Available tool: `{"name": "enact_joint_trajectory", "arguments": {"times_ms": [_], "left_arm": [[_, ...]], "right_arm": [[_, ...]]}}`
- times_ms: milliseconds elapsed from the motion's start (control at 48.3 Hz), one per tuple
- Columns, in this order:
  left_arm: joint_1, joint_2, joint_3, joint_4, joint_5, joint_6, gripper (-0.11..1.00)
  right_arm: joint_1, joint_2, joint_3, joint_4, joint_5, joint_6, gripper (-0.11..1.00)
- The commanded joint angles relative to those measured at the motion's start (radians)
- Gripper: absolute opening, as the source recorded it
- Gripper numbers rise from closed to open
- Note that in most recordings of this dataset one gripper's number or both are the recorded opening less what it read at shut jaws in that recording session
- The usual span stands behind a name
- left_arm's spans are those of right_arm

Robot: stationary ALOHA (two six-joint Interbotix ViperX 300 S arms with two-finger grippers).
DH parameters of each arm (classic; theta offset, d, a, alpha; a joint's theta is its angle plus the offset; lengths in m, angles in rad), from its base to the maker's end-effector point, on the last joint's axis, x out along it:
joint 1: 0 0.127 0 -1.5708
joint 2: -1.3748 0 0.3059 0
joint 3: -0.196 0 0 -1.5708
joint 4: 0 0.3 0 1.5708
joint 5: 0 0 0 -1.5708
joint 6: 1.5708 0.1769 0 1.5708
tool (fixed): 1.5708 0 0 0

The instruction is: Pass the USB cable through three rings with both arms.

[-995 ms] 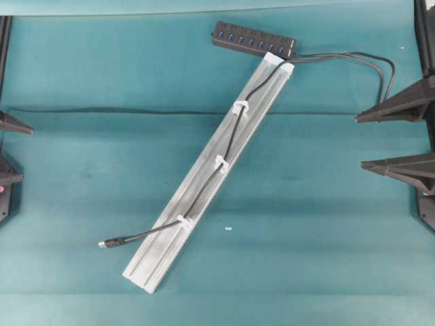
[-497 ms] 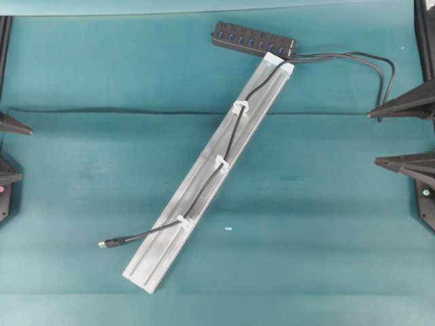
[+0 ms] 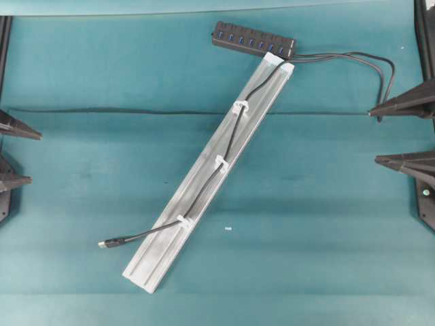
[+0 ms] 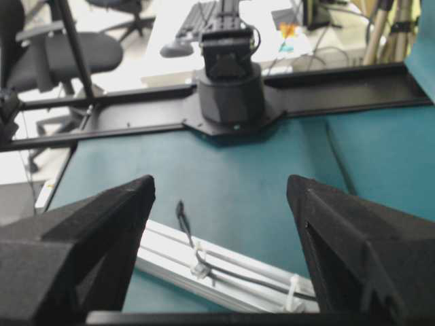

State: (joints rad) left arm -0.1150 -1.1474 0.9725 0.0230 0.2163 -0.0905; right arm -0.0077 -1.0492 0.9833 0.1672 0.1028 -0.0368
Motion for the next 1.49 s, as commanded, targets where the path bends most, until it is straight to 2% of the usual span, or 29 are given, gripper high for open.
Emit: {"name": "enact_joint_trajectory", "arguments": {"times_ms": [0,1471], "left_arm": [[0.003,0.02,-0.018,0.005,-0.009,-0.002,0.8],[0.003,0.02,-0.02,0.005,-0.034,0.0,0.8]], "right_arm": [[0.002,0.002,-0.006,0.0,-0.011,0.005,0.86],[-0.02,-0.057,0.029,-0.002,-0.058,0.003,0.86]]}}
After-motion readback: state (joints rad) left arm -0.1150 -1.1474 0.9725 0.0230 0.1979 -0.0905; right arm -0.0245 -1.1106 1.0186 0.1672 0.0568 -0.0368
